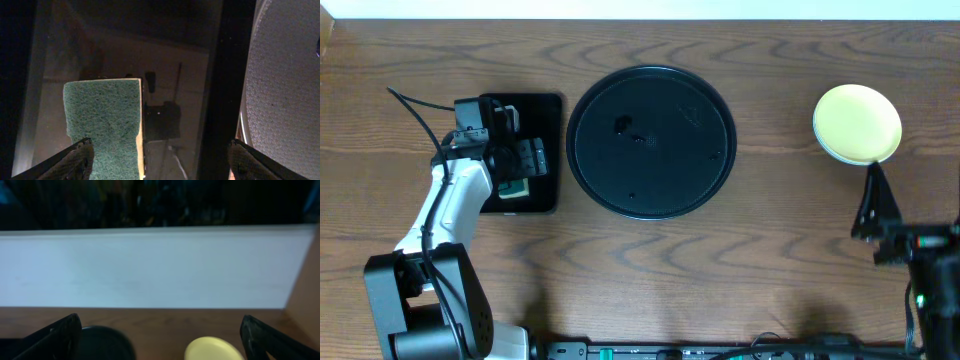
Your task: Clean dirty plates on tray and stack at the side
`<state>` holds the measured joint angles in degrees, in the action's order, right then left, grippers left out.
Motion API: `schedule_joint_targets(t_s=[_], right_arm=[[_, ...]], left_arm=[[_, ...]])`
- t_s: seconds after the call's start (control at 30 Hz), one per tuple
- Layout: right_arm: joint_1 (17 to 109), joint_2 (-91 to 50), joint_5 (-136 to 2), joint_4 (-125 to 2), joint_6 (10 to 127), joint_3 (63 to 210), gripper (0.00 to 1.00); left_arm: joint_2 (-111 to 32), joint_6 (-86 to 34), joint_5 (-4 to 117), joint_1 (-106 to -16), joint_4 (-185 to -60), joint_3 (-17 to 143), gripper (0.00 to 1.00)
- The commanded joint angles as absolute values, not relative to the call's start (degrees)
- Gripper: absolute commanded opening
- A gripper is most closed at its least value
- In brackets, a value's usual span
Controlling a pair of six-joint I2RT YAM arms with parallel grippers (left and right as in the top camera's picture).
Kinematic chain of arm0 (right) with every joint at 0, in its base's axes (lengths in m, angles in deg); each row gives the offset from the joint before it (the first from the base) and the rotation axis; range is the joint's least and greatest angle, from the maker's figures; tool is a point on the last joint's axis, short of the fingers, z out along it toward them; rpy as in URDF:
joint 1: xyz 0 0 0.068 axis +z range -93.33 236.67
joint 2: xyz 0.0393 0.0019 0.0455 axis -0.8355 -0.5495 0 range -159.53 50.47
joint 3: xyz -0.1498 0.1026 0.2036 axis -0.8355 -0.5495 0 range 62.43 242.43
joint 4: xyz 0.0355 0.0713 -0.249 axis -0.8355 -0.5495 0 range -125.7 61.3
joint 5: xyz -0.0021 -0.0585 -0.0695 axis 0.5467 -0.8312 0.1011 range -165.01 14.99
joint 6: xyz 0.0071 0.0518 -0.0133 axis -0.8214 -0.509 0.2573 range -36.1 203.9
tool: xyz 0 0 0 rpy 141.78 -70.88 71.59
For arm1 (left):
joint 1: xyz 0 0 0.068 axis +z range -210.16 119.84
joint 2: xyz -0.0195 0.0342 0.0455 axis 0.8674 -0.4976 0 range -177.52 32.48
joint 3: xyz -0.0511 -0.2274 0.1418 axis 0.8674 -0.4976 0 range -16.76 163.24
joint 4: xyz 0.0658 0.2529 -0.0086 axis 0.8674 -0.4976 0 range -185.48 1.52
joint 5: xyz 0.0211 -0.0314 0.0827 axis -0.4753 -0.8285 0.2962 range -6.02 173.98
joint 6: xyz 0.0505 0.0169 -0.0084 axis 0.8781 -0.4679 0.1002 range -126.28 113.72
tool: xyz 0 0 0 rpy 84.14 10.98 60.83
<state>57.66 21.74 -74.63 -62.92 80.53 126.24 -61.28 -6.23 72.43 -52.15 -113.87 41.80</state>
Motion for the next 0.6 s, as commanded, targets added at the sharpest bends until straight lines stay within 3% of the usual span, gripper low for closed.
schedule_joint_targets(t_s=[0.0,0.13,0.4,0.57], right_arm=[[58.18,26.24,-77.38,-62.39,85.73,120.01,0.99],[58.05,35.40,-77.34,-54.22,86.32,108.16,0.99],[56.76,47.49,-76.03,-26.09,86.08,84.32,0.99],[56.68,50.20,-76.03,-20.06,85.68,74.48,0.99]], left_arm=[[-61.70,-5.88,73.10,-52.10,-113.83,41.85,0.86],[-61.70,-5.88,73.10,-52.10,-113.83,41.85,0.86],[-61.70,-5.88,73.10,-52.10,-113.83,41.85,0.86],[-61.70,-5.88,73.10,-52.10,-113.83,41.85,0.86]])
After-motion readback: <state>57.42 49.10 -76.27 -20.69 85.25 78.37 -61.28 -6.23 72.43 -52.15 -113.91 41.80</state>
